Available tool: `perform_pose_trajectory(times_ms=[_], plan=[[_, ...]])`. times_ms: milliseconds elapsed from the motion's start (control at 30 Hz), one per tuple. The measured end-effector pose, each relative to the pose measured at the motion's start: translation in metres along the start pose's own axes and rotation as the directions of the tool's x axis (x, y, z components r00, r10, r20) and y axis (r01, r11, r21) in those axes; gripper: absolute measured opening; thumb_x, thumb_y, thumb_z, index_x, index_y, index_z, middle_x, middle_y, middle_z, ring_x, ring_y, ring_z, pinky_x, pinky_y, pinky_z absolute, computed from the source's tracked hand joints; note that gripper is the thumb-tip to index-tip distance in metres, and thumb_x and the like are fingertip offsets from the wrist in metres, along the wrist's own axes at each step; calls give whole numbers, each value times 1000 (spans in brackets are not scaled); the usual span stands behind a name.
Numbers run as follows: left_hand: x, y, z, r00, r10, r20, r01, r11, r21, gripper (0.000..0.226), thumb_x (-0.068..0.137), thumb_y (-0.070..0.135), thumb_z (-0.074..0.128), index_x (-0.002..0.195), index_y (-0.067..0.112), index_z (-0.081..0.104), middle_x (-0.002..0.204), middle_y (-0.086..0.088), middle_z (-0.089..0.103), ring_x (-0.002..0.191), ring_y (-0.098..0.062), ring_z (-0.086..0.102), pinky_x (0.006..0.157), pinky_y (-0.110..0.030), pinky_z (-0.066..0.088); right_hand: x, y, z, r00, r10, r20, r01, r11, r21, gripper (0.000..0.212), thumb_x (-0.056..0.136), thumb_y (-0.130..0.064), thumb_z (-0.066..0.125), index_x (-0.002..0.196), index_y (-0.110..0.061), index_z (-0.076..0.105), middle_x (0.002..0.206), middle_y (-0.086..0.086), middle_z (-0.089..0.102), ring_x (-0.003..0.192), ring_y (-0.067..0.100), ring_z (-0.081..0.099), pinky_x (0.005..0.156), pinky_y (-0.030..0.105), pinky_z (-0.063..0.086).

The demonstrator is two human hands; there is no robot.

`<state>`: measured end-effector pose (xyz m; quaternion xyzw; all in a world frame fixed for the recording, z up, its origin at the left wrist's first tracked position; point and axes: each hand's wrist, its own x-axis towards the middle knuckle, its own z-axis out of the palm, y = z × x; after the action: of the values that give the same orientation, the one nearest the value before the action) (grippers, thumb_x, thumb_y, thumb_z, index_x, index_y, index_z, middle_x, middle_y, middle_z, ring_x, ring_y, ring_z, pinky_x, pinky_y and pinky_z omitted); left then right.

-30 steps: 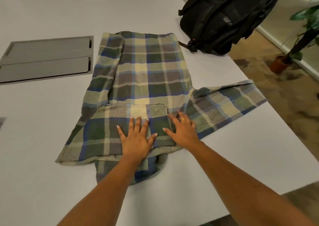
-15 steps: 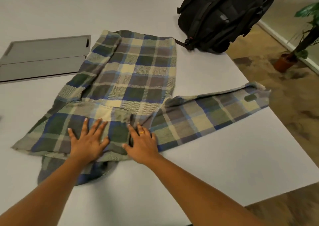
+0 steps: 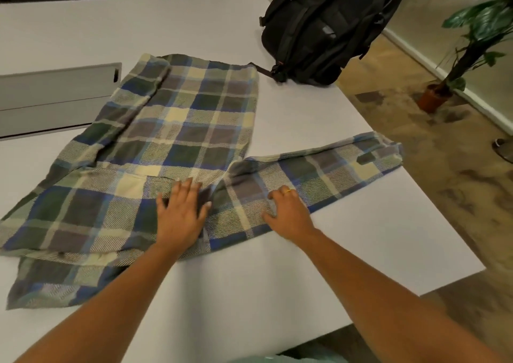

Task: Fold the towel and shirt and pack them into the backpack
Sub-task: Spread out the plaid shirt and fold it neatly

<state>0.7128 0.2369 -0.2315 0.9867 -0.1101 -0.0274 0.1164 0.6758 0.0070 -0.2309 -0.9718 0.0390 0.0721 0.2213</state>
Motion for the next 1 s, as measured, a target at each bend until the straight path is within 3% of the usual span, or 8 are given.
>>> perform_pose_trajectory(times_ms=[100,233,367,500,567,700,900,1000], plan=[[7,20,6,996,53,75,-53,999,-2,80,80,65,8,147,24,21,157,-1,14,145,-20,3,113,-50,-8,-15,-8,7,999,-27,-26,28,1000,9,50,89,-38,57,130,-12,46,126,8,43,118,21,38,93,31,42],[12,34,12,982,75,174,-82,996,28,69,91,62,17,149,24,15,158,0,6,145,-20,-1,113,-55,-2,-37,-16,19,997,-66,-45,68,997,47,41,91,-35,53,123,-9,49,118,9,48,106,21,47,82,26,41],[3,44,22,987,85,139,-86,996,-3,81,80,65,12,149,23,17,157,0,11,145,-20,3,113,-55,1,-48,-28,30,990,-140,-2,139,983,122,37,91,-33,52,116,-5,55,113,12,53,101,26,53,83,32,44],[-4,51,32,992,79,98,-73,995,-68,87,77,70,3,150,22,8,158,1,5,145,-16,-1,114,-48,-3,-32,-1,2,981,-39,-189,69,985,155,22,92,-21,52,99,-3,62,103,16,57,92,29,57,79,37,48],[-8,52,38,990,47,132,-34,994,-102,81,81,65,7,150,22,1,158,3,-2,145,-15,-8,115,-48,-4,-26,23,-14,964,29,-264,-10,997,75,23,93,-18,51,106,-2,60,110,16,56,101,27,54,84,34,47],[-11,51,43,982,9,188,5,997,-76,81,80,63,4,149,23,-4,157,3,-7,144,-13,-13,113,-49,-9,-33,61,-25,987,103,-126,-118,986,-120,44,95,-36,47,129,-8,46,128,11,49,120,23,42,94,31,42],[-11,51,44,979,11,204,-1,999,-47,81,79,64,2,149,25,-7,157,4,-10,143,-13,-14,113,-49,-10,-56,68,-13,973,87,-212,-115,985,-127,38,97,-39,41,101,-5,57,100,14,58,89,25,57,64,28,38],[-12,51,45,981,19,192,-12,999,-39,89,72,71,-7,149,26,-8,157,4,-9,143,-13,-14,112,-49,-10,-57,73,-19,959,142,-246,-175,978,-115,41,98,-41,39,88,-7,62,88,12,62,77,25,60,59,27,37]])
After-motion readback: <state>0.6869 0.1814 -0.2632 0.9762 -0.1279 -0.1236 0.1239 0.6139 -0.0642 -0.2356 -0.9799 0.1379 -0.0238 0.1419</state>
